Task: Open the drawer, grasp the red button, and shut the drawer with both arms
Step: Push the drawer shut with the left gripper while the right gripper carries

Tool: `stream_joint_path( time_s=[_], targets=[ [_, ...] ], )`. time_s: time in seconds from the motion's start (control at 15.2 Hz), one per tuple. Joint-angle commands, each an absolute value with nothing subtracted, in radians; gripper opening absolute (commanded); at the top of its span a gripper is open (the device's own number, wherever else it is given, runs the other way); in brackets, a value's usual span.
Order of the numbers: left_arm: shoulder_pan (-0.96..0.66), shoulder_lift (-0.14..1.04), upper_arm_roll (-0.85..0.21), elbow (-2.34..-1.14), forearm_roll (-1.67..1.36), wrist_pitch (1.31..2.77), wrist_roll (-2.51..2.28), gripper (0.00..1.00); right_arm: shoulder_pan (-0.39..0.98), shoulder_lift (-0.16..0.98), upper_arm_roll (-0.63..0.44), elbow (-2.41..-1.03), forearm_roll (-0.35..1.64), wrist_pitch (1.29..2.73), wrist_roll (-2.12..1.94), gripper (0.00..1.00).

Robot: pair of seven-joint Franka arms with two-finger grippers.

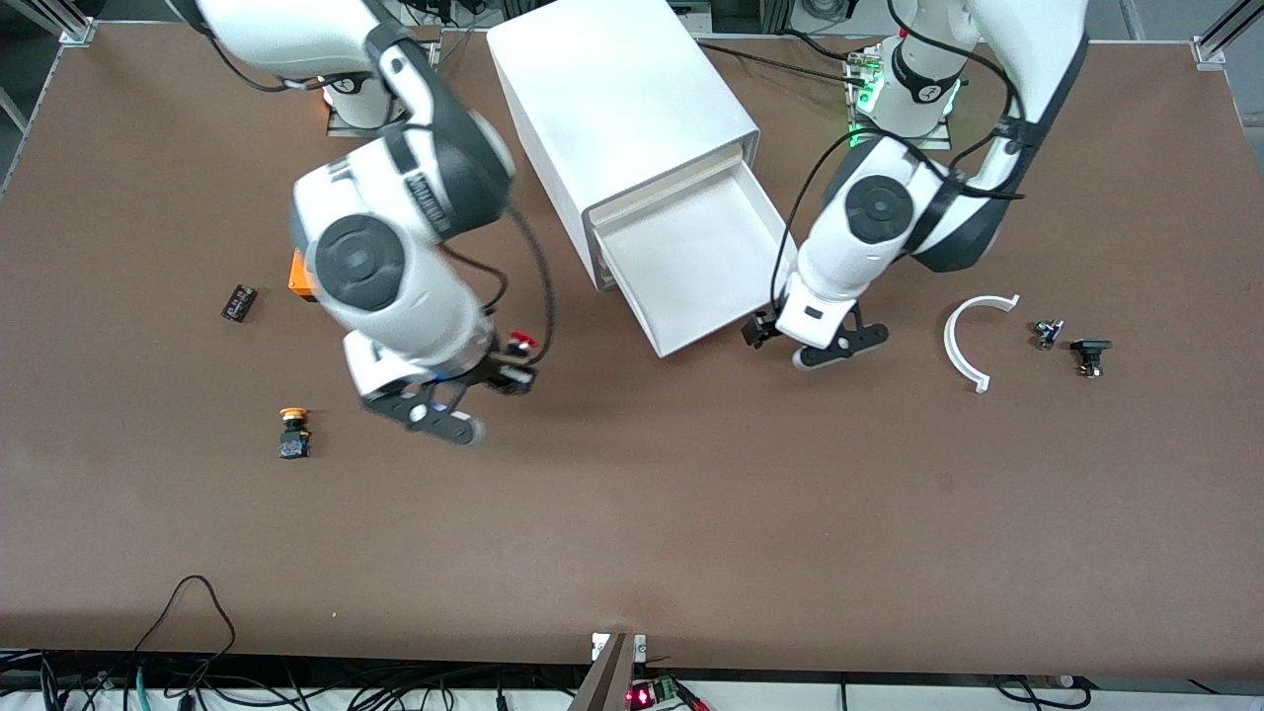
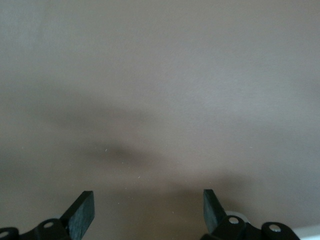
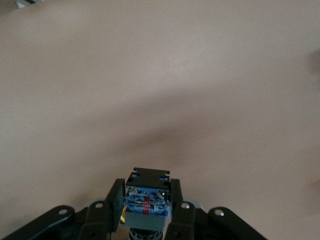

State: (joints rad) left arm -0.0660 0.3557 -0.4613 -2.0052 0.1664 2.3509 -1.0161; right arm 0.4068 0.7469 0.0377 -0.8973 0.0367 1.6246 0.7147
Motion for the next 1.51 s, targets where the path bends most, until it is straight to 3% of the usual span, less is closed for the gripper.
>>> stream_joint_path(
  time_s=[0.0, 0.33, 0.79, 1.18, 1.45],
  targets=[
    [-0.095, 0.388, -0.463, -2.0, 0.252, 2.362, -1.168, 0.96, 0.31, 0.73, 0.055, -0.937, 0.081, 1.605, 0.519, 0.0],
    [-0.112, 0.388, -0.512, -2.006, 0.236, 2.353, -1.235, 0.98, 0.203, 0.733, 0.054, -1.031, 0.089, 1.678, 0.269, 0.0],
    [-0.098, 0.387, -0.661, -2.066, 0.235, 2.352, -1.353, 0.99, 0.107, 0.733, 0.049, -1.284, 0.075, 1.962, -0.012, 0.0],
    [-0.1, 0.388, -0.718, -2.08, 0.117, 2.349, -1.353, 0.99, 0.061, 0.733, 0.049, -1.465, 0.072, 2.158, -0.13, 0.0],
    [-0.115, 0.39, -0.727, -2.083, 0.051, 2.349, -1.351, 0.99, 0.038, 0.749, 0.049, -1.509, 0.072, 2.236, -0.189, 0.0]
  ],
)
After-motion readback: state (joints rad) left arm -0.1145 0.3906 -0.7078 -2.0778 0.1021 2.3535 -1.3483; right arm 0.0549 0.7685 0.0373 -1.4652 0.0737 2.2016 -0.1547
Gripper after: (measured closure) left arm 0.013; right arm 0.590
